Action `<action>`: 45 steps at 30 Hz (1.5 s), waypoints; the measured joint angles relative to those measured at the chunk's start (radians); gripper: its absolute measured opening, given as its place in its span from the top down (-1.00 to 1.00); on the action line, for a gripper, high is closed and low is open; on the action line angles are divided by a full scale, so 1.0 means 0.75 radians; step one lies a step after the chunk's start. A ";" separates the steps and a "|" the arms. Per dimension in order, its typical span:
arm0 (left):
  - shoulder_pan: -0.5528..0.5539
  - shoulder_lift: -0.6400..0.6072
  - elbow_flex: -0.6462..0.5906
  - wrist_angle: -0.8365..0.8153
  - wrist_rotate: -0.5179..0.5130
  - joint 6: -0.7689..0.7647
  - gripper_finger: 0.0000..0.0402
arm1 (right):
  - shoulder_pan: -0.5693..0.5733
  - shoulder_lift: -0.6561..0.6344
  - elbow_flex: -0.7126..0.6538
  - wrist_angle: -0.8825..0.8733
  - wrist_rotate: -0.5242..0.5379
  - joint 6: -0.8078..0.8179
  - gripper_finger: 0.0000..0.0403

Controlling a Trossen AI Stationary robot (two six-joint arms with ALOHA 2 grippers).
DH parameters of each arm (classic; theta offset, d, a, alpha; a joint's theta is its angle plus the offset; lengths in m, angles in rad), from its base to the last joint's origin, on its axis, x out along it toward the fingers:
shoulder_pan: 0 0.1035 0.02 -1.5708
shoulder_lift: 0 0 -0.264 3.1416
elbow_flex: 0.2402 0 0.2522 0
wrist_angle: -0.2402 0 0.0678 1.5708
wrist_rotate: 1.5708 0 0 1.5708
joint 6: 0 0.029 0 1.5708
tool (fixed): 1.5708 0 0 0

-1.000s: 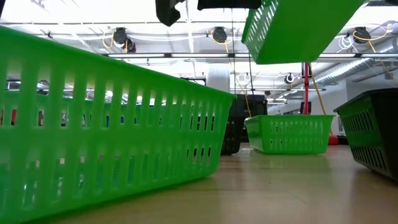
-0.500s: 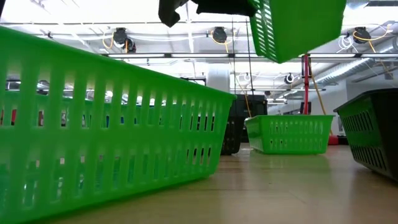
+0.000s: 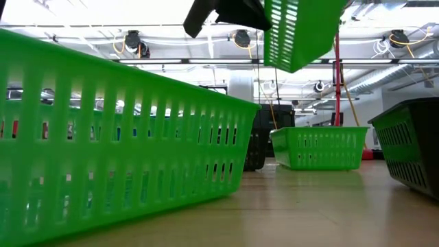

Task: Stack baskets by color
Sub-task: Stack the bottom green bin on top of stacked green bins

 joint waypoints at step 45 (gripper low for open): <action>0.063 0.002 -0.001 -0.165 -0.191 0.079 0.94 | 0.020 0.705 0.534 -0.542 0.221 -0.238 0.95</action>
